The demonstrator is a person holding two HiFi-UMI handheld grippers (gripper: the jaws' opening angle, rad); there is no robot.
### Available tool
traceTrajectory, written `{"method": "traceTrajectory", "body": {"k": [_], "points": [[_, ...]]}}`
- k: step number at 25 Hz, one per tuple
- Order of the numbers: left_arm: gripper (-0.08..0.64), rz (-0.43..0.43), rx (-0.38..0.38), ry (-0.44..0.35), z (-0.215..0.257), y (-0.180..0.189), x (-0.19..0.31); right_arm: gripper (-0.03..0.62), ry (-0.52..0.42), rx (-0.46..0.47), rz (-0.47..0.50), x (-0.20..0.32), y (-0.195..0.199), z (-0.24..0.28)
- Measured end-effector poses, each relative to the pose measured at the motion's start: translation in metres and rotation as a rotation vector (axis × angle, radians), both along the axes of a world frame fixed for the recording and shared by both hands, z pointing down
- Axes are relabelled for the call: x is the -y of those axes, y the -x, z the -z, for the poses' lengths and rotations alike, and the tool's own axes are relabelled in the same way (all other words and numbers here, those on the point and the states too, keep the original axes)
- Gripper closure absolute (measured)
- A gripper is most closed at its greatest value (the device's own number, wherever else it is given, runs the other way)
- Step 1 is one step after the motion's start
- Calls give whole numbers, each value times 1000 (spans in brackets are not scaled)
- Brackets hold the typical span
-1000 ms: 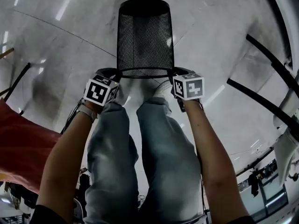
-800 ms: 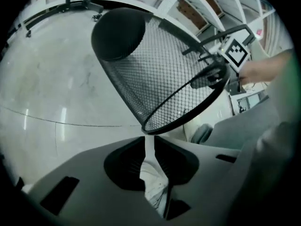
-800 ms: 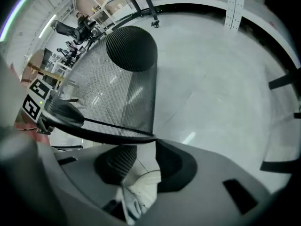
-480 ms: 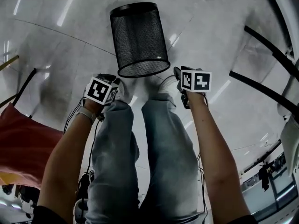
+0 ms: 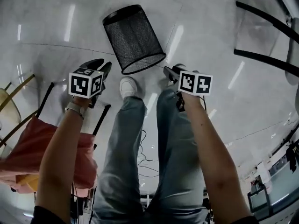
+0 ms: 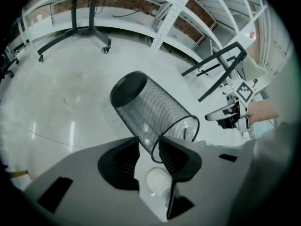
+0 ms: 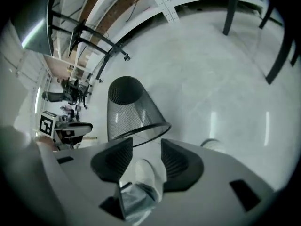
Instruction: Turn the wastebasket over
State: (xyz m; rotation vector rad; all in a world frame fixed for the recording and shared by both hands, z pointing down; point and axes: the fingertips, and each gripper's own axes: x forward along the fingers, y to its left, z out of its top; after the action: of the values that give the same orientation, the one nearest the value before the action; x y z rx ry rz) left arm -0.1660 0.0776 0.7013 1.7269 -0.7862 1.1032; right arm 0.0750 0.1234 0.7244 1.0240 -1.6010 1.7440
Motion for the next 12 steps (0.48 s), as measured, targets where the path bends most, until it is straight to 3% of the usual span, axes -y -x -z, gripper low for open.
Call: {"method": "traceTrajectory", "body": {"k": [3, 8, 12], "points": [[393, -59, 11, -52, 5, -1, 39, 389, 25, 89, -143, -4, 23, 4], [342, -257, 53, -146, 1, -13, 98, 324, 14, 200, -323, 9, 49, 8], [313, -277, 40, -180, -10, -29, 135, 302, 26, 240, -412, 9, 55, 7]]}}
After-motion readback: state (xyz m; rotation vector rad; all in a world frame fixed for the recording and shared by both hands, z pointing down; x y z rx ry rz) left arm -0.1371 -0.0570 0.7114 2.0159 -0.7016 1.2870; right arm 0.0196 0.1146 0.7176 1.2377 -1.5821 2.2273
